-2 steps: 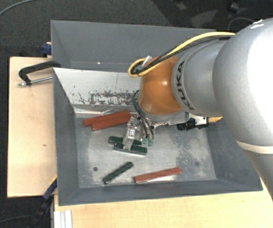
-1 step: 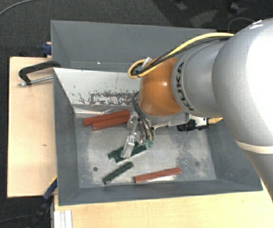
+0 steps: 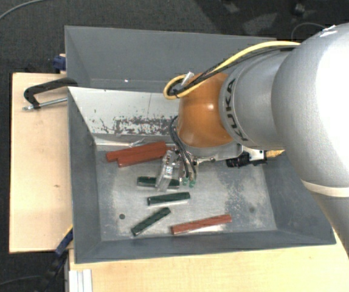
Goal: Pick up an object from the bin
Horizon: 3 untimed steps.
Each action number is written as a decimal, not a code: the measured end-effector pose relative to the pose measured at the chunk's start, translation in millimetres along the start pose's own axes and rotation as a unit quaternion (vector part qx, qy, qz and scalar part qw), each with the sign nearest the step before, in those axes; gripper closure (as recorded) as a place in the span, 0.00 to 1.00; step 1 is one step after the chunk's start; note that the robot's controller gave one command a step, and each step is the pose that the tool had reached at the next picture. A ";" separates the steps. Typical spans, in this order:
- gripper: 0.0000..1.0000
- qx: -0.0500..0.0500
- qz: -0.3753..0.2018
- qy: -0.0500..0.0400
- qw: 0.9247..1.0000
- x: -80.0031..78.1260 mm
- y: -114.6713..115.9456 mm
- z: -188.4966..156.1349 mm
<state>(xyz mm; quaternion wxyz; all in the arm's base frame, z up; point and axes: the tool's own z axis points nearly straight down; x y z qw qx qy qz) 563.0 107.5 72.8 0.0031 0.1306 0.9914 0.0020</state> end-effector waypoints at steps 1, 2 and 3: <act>0.00 0.001 0.000 0.002 1.000 1.4 -1.0 1.7; 0.00 0.000 -0.283 0.004 0.959 80.1 48.6 -0.4; 1.00 0.000 -0.280 0.002 0.960 78.2 47.3 -1.1</act>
Offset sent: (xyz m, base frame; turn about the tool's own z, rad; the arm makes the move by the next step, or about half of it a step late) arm 0.0000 0.0000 0.0000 0.0000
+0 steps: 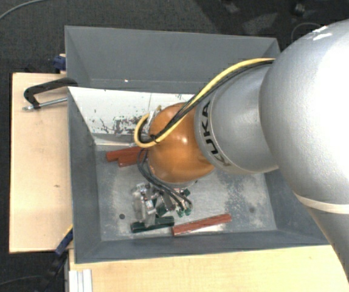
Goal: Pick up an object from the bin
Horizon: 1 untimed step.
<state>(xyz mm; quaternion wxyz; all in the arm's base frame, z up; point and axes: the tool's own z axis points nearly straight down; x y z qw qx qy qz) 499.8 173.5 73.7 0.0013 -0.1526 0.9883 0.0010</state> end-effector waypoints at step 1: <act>0.00 0.000 0.000 -0.001 1.000 -0.2 -0.2 0.2</act>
Offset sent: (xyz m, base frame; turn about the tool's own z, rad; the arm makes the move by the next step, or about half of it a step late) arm 0.0000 0.0000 0.0000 0.0000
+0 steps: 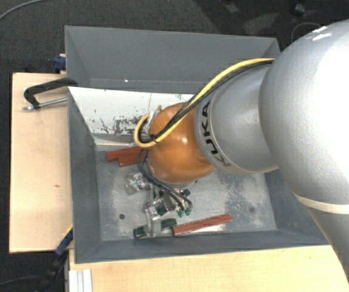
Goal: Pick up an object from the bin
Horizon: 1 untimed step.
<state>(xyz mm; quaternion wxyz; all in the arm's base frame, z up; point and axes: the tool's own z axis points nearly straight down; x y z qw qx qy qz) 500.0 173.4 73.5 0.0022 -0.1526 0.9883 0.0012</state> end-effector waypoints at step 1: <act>0.00 0.001 -0.247 0.002 0.969 9.7 -51.2 2.3</act>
Offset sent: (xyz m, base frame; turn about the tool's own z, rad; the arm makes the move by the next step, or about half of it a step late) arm 0.0049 -0.0515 -0.0035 -0.5019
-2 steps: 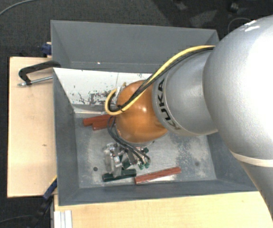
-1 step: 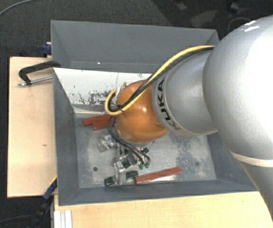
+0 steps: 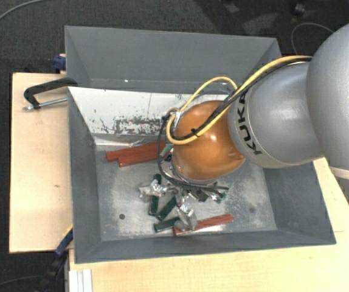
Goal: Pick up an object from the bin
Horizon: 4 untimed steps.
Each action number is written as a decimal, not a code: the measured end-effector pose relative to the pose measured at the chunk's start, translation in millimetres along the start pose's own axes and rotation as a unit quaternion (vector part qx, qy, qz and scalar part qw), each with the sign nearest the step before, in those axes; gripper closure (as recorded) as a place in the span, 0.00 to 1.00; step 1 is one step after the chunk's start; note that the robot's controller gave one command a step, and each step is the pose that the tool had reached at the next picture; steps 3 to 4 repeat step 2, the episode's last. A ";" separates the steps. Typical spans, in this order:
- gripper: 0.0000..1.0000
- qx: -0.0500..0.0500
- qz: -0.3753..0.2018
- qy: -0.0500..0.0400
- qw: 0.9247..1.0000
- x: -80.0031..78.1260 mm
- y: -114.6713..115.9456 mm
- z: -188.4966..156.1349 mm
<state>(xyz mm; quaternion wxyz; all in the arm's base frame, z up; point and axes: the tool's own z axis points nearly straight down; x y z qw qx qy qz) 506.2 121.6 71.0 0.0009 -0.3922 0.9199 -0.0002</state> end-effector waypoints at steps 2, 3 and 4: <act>1.00 0.003 -0.005 -0.006 1.000 -24.3 -25.3 -145.8; 1.00 0.003 -0.005 -0.006 1.000 -24.3 -25.3 -145.8; 1.00 0.003 -0.005 -0.006 1.000 -24.3 -25.3 -145.8</act>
Offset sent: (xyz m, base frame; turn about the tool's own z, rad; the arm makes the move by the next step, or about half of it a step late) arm 0.0000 0.0000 0.0000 0.0000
